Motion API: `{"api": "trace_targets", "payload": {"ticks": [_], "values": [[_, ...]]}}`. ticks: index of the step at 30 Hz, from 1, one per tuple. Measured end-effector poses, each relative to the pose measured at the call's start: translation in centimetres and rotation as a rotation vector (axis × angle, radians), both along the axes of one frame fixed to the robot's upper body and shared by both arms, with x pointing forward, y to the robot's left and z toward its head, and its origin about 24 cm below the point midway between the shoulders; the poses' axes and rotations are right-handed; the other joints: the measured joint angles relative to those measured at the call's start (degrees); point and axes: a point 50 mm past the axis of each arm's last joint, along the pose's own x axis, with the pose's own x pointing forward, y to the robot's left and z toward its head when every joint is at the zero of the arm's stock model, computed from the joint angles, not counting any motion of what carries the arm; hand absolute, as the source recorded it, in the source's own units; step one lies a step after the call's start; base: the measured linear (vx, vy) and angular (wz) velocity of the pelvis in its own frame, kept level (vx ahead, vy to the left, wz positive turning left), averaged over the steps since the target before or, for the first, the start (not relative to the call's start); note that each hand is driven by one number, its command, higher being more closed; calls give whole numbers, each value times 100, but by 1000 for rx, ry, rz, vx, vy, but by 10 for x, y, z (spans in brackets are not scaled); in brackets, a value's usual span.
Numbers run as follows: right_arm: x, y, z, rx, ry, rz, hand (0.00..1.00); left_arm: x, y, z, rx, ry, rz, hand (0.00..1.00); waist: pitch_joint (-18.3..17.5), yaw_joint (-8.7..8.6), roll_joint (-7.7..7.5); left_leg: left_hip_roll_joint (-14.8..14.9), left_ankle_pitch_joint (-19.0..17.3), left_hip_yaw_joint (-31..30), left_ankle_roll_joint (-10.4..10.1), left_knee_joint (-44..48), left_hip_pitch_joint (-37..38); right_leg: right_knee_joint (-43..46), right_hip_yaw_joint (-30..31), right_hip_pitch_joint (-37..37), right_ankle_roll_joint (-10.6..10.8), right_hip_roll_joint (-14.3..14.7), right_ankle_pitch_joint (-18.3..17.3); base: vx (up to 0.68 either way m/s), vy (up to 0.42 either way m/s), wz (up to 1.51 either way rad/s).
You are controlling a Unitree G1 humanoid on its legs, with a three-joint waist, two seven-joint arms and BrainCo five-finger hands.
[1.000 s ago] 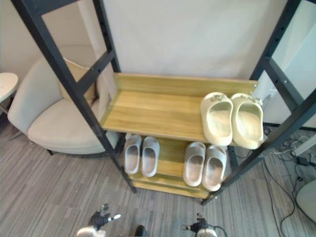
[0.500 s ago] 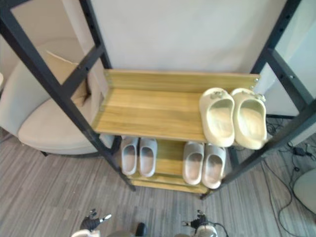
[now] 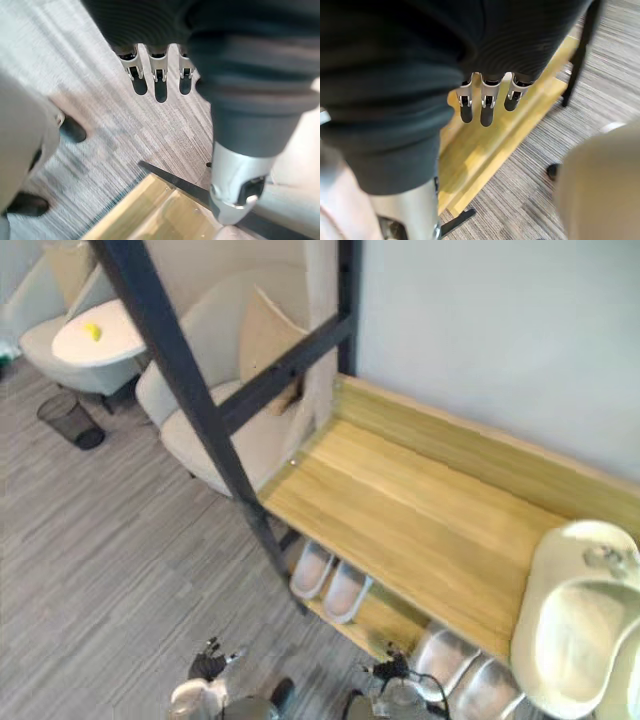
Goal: Organize the slippers on the shoe rack
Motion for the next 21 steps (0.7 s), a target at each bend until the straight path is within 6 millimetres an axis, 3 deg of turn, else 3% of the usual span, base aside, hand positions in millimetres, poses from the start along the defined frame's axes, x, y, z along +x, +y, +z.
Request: {"api": "trace_targets", "payload": {"ticks": [3,4,5,7,9,10,12,15,21], "values": [[15,1,8,-4,-58,0,0,3,1,3,5,-20,3,0,88,-4,-20,-5,394,1017,226,62,-279,-83,-386,61,-220,-81,152,-27,-17,76],[18,6,10,12,-75,0,0,4,2,3,9,-21,4,0,112,-45,-53,99,234,1556,358,251,-306,-207,-543,102,-242,-135,201,-66,11,88],[25,6,15,13,-107,0,0,7,1,4,7,-27,2,0,227,-75,21,395,-200,2311,457,1004,-431,-205,-780,206,-246,-108,198,-91,-2,95],[23,5,15,23,-112,-20,0,4,1,3,13,-12,5,0,223,-214,61,970,-580,3276,382,1891,-456,-88,-1230,254,-256,-158,192,-143,14,97],[14,-1,12,13,-99,-36,0,-1,-1,-1,27,17,-24,0,179,-319,102,1306,-713,3761,282,2149,-220,-12,-1603,264,-233,-299,167,-135,110,95],[9,-7,12,5,-94,-59,0,-3,-4,-4,34,41,-55,0,130,-391,180,1296,-789,3754,68,1614,-50,40,-1692,217,-74,-341,137,-89,143,79],[3,-11,8,10,-68,-94,0,-5,-7,-6,52,69,-104,0,70,-493,209,1086,-810,3584,25,600,248,-57,-1620,77,103,-315,206,-113,190,66],[-6,-6,0,29,-12,-96,0,-6,2,-9,97,98,-155,0,112,-484,48,791,-528,3487,165,87,350,-216,-1306,-2,200,-454,462,-123,195,22],[-14,-6,-7,32,39,-89,0,-11,13,-11,137,128,-171,0,139,-502,-45,449,-269,3452,375,-179,522,-79,-1049,-33,356,-709,556,-111,95,2]]}}
